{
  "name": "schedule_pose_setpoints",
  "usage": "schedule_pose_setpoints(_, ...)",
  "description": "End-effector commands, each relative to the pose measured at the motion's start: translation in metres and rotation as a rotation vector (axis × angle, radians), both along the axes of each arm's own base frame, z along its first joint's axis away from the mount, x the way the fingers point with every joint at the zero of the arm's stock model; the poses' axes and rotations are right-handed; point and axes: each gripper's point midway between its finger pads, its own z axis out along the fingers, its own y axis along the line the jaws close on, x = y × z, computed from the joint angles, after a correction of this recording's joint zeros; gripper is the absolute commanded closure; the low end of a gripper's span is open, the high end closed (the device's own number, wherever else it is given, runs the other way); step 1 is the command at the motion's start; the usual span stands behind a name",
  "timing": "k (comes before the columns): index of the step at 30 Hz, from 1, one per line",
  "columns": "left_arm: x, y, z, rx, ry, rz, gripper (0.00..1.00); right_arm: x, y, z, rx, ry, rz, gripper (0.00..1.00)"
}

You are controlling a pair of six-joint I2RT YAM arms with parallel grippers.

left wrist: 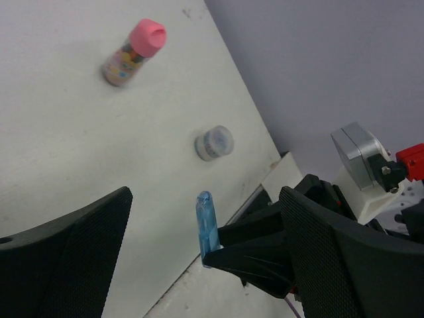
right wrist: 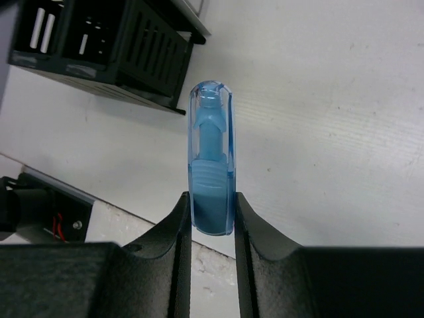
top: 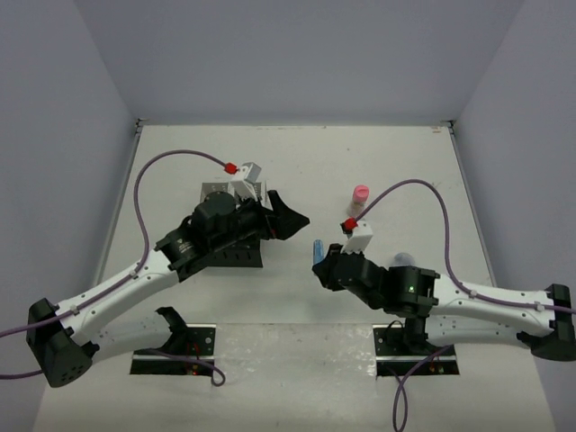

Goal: Sort the stationery into containers
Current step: Pick up the stationery from the center of the board, then place the stationery in the storage box.

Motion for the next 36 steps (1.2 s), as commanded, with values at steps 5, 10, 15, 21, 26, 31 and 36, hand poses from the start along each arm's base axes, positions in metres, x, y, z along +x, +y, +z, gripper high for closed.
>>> schedule_pose_setpoints(5, -0.035, -0.065, 0.022, -0.176, -0.024, -0.245, 0.16, 0.006, -0.011, 0.061, 0.128, -0.193, 0.063, 1.00)
schedule_pose_setpoints(10, -0.047, -0.084, 0.011, -0.168, -0.002, -0.294, 0.37, 0.008, -0.015, 0.073, 0.140, -0.215, 0.049, 1.00)
schedule_pose_setpoints(15, -0.058, -0.101, 0.007, -0.175, 0.018, -0.354, 0.76, 0.012, -0.016, 0.081, 0.136, -0.230, 0.032, 1.00)
schedule_pose_setpoints(21, -0.048, -0.095, 0.014, -0.157, -0.018, -0.296, 1.00, 0.014, -0.024, 0.080, 0.142, -0.217, -0.013, 0.64)
schedule_pose_setpoints(26, 0.043, -0.002, 0.007, 0.238, -0.142, 0.307, 1.00, 0.004, -0.039, 0.065, 0.195, -0.179, -0.013, 0.01)
schedule_pose_setpoints(31, 0.106, 0.136, 0.022, 0.471, -0.199, 0.891, 1.00, -0.003, -0.067, 0.049, 0.197, -0.140, -0.046, 0.01)
schedule_pose_setpoints(36, 0.128, 0.219, 0.022, 0.487, -0.207, 1.261, 1.00, -0.008, -0.074, 0.042, 0.217, -0.133, -0.033, 0.01)
